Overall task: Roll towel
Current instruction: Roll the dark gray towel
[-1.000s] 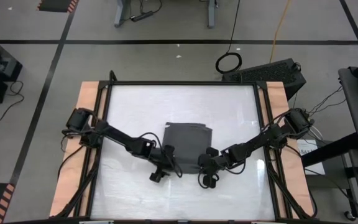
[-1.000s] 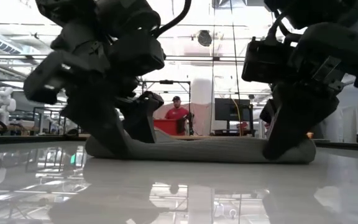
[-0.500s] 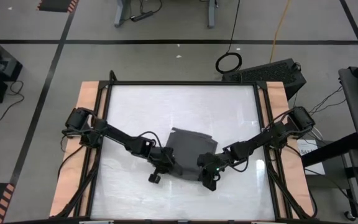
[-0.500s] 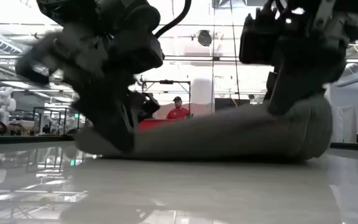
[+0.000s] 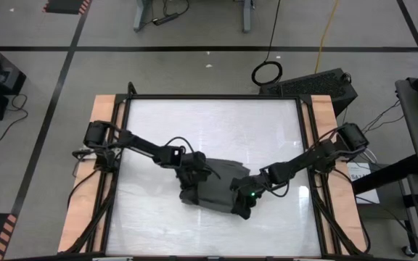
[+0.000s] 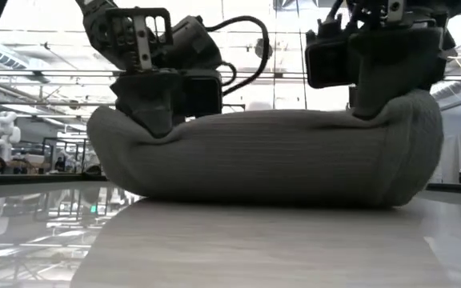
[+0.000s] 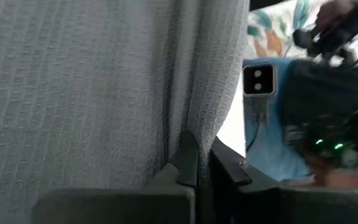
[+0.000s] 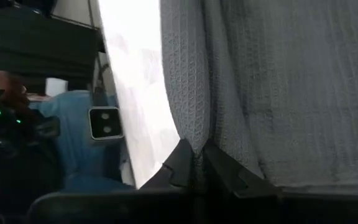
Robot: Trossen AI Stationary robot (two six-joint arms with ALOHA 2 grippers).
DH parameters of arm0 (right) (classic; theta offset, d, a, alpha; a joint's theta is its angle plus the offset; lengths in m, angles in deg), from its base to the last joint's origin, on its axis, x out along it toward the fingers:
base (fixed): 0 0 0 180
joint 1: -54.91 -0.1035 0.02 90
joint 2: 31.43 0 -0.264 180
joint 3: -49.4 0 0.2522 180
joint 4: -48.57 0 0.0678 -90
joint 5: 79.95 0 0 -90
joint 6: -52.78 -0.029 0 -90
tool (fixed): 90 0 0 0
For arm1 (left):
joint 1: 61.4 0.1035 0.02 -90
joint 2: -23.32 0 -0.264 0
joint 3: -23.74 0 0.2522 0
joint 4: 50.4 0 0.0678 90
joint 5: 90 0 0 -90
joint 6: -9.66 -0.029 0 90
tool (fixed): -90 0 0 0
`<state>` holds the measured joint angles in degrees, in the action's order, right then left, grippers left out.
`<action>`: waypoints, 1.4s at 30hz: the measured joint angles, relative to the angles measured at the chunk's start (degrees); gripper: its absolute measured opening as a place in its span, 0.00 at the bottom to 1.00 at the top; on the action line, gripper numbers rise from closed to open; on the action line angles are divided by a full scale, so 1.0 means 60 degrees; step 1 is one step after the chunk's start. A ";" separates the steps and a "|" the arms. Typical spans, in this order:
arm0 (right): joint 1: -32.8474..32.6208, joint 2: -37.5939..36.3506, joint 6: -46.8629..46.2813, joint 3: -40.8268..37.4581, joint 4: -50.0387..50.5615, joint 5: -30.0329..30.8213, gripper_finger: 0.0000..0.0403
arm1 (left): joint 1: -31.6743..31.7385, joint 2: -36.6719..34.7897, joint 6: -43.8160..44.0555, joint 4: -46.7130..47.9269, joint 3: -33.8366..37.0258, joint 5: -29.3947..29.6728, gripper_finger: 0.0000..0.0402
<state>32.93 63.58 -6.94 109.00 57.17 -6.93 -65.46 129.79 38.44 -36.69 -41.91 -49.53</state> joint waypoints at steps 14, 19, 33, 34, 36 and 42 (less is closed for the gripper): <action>0.0335 0.0827 -0.0151 -0.0015 0.0567 -0.0232 0.04 | 0.0011 0.0489 0.1268 -0.0317 -0.0020 0.0858 0.04; 0.0422 0.0934 -0.0168 -0.0025 0.0587 -0.0267 0.08 | -0.0006 0.0485 0.1388 -0.0203 -0.0024 0.1193 0.05; 0.0347 0.0003 0.1617 -0.0080 0.0873 -0.0421 0.32 | -0.0033 0.0489 0.1613 0.0286 0.0013 0.1300 0.05; 0.0253 -0.0147 0.1927 -0.0080 0.0817 -0.0303 0.33 | -0.0033 0.0489 0.1611 0.0288 0.0013 0.1297 0.05; -0.0049 -0.0417 0.2670 -0.0076 0.0776 0.0249 0.36 | -0.0033 0.0492 0.1582 0.0317 0.0006 0.1300 0.05; -0.1540 -0.0639 0.5128 0.0044 0.0610 0.2158 0.39 | -0.0033 0.0492 0.1394 0.0461 0.0006 0.1340 0.05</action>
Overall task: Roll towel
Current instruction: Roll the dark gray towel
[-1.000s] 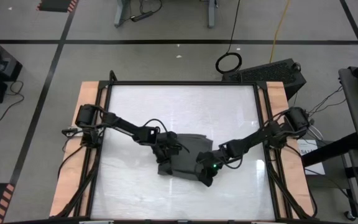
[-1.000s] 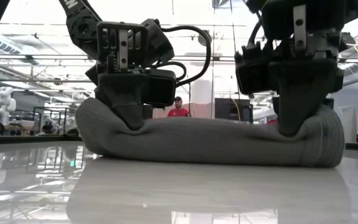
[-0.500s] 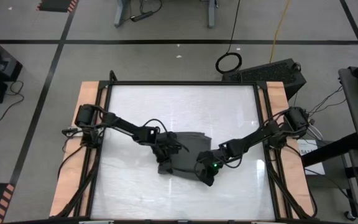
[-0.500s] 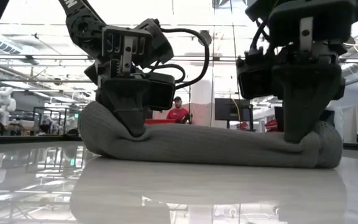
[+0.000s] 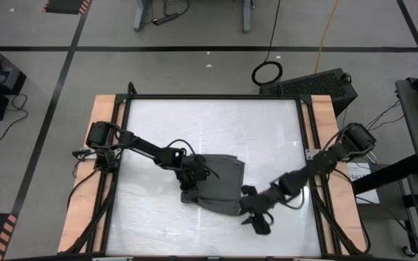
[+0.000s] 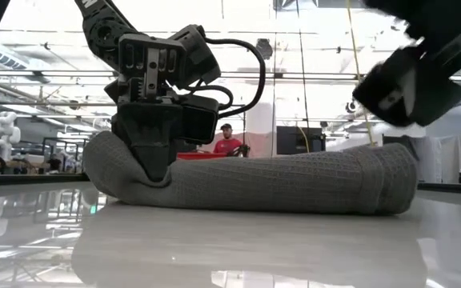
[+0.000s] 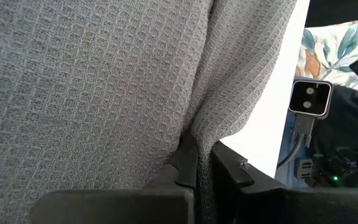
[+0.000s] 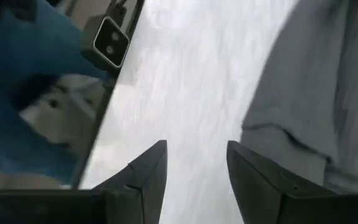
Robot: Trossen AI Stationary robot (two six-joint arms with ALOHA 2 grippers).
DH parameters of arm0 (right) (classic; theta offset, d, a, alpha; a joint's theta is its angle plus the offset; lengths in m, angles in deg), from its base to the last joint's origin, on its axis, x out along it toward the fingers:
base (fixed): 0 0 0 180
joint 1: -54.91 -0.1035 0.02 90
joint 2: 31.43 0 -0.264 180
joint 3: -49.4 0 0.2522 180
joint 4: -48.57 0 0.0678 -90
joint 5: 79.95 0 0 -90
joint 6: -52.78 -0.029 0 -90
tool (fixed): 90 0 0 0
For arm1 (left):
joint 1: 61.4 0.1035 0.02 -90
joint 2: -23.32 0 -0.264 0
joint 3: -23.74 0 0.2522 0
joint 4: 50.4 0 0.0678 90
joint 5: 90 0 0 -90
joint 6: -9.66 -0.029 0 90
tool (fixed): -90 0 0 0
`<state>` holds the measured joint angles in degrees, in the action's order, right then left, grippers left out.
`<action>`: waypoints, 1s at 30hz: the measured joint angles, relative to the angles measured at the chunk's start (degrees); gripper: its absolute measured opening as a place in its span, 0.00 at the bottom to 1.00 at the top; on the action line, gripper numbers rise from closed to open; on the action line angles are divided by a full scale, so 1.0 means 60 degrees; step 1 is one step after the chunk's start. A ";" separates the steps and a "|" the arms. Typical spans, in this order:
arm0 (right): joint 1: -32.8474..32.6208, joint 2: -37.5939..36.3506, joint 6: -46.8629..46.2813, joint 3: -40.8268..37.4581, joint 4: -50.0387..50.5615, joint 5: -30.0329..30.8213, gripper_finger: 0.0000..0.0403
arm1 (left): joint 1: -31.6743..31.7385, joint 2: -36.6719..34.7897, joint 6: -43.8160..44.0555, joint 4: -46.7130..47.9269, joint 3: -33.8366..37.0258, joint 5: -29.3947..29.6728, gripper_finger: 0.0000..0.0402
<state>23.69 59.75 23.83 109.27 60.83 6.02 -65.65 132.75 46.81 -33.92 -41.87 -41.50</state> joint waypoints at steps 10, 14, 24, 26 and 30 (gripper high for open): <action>-0.0902 0.0712 0.1182 0.0310 -0.0084 0.3582 0.45 | 0.0000 0.0004 0.0004 -0.0024 -0.0003 0.0124 0.05; -0.0804 0.0954 0.1151 0.0313 -0.0307 0.3625 0.57 | 0.0000 0.0004 0.0004 -0.0028 -0.0004 0.0124 0.05; -0.0751 0.1828 0.1035 0.0324 -0.0760 0.3657 0.64 | 0.0032 0.0004 0.0007 -0.0061 -0.0004 0.0114 0.05; -0.0744 0.2001 0.0880 0.0324 -0.0765 0.3732 0.60 | 0.0036 0.0004 0.0007 -0.0078 -0.0004 0.0069 0.05; -0.0690 0.2263 0.0138 0.0337 -0.0783 0.4199 0.48 | 0.0062 0.0004 0.0006 -0.0106 -0.0004 -0.0005 0.05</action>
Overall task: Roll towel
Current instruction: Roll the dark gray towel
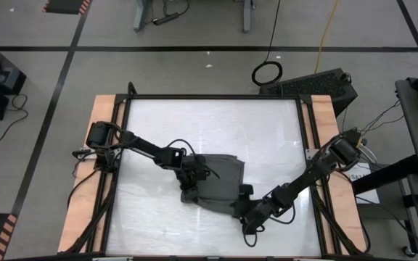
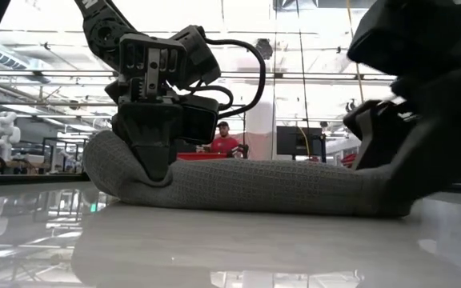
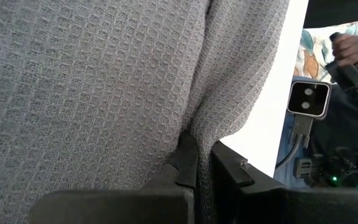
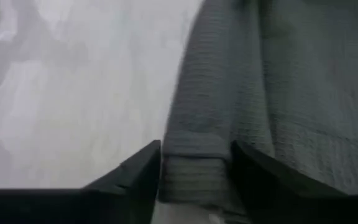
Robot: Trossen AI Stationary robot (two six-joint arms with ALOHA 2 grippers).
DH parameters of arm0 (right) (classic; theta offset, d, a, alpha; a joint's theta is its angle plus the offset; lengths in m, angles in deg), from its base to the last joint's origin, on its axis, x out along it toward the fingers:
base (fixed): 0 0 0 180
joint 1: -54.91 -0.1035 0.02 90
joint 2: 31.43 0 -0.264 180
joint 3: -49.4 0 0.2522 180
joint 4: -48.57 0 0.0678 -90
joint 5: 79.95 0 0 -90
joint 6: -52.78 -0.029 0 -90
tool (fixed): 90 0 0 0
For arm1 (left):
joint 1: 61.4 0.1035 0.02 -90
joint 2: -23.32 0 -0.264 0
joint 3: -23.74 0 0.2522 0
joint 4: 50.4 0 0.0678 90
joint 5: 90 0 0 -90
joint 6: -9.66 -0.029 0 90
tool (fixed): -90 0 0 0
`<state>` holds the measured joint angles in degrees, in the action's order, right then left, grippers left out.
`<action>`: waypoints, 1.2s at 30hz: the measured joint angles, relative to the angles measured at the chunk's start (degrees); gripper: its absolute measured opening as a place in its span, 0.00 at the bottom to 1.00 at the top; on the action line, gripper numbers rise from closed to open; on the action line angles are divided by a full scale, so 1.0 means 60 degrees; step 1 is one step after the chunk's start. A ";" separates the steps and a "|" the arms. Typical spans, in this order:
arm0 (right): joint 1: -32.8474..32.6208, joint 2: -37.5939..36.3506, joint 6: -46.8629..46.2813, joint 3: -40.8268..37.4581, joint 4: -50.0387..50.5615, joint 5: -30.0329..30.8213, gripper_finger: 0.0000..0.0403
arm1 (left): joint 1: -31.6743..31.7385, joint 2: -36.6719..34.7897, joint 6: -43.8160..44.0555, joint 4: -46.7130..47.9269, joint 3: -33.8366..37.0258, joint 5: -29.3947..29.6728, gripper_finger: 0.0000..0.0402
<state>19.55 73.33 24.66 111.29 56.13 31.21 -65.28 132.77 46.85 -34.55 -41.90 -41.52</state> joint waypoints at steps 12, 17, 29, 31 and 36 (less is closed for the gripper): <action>0.0485 -0.0425 -0.2336 -0.0002 0.0001 -0.1600 0.05 | -0.0173 -0.0250 -0.1637 0.0112 0.0002 -0.0546 0.06; 0.0755 -0.0464 -0.3571 -0.0002 0.0020 -0.2577 0.04 | -0.0290 -0.0657 -0.2524 0.0222 0.0029 -0.0472 0.15; 0.1201 -0.0467 -0.6013 -0.0024 -0.0354 -0.3634 0.03 | -0.0821 -0.1748 -0.3901 0.1918 0.0029 0.0142 0.41; 0.1246 -0.0467 -0.6256 -0.0024 -0.0484 -0.3634 0.03 | -0.1072 -0.2107 -0.4403 0.1985 0.0014 0.0469 0.42; 0.1411 -0.0467 -0.6642 -0.0024 -0.0515 -0.4139 0.03 | -0.2082 -0.3075 -0.5683 0.2105 0.0004 0.1760 0.42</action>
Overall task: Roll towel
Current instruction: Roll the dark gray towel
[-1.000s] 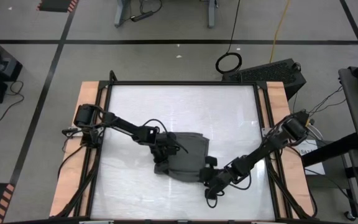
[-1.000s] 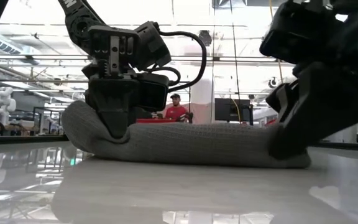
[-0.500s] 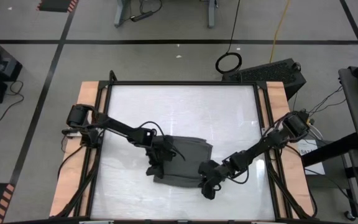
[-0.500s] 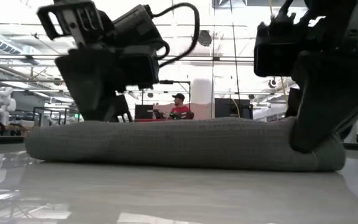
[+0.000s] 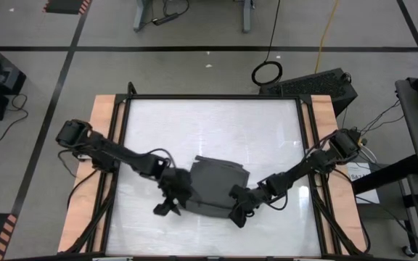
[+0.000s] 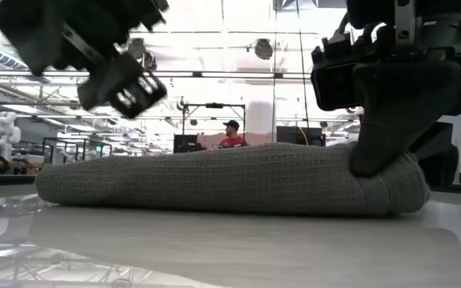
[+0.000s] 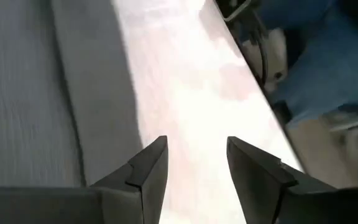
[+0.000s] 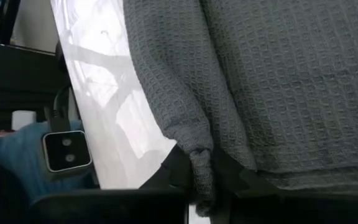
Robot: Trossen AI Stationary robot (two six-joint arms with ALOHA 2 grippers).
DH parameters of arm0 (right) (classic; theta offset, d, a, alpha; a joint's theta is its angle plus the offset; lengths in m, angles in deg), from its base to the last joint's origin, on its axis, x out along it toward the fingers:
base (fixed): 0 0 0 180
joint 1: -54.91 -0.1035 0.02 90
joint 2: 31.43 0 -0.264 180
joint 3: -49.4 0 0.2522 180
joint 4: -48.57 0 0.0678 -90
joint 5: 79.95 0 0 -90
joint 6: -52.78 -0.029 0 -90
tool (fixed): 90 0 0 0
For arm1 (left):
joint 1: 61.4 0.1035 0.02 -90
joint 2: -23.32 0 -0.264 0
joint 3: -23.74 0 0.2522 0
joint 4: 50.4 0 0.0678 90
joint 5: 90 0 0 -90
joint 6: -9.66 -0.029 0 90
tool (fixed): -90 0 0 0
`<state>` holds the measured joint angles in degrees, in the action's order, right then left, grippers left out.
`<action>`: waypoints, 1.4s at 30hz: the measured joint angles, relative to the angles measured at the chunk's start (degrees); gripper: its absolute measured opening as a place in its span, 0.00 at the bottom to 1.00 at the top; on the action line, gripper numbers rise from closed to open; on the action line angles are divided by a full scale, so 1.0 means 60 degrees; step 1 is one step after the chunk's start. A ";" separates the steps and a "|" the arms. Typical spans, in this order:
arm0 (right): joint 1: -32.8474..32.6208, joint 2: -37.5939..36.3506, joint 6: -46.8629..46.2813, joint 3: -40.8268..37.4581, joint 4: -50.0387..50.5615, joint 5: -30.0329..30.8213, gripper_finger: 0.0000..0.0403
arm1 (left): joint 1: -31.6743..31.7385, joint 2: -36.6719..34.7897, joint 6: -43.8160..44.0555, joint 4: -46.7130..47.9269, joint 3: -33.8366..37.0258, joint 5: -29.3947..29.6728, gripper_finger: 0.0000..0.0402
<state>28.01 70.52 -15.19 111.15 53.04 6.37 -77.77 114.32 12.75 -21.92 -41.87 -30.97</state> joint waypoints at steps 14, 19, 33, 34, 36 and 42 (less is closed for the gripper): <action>0.0134 -0.0007 -0.0319 -0.0007 -0.0380 -0.0162 0.03 | -0.1757 0.0558 -0.0861 -0.0646 0.0233 0.3254 0.42; 0.0134 -0.0007 -0.0353 -0.0007 -0.0453 -0.0140 0.03 | -0.1953 0.1054 -0.0921 -0.0772 0.0273 0.4432 0.42; -0.0002 -0.0007 -0.0742 -0.0007 -0.0569 -0.0132 0.03 | -0.2066 0.1181 -0.1174 -0.0893 0.0273 0.6642 0.42; -0.0023 -0.0007 -0.0746 -0.0007 -0.0570 -0.0132 0.03 | -0.2103 0.1181 -0.1246 -0.0894 0.0273 0.6779 0.42; -0.0037 -0.0007 -0.0746 -0.0006 -0.0570 -0.0132 0.03 | -0.2168 0.1181 -0.1497 -0.0891 0.0273 0.7073 0.42; -0.0166 -0.0007 -0.0745 -0.0004 -0.0570 -0.0132 0.03 | -0.2361 0.1181 -0.2297 -0.0896 0.0270 0.8063 0.42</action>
<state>27.01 70.48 -19.66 111.12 49.63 5.58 -91.94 121.40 -1.03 -27.30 -40.26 17.41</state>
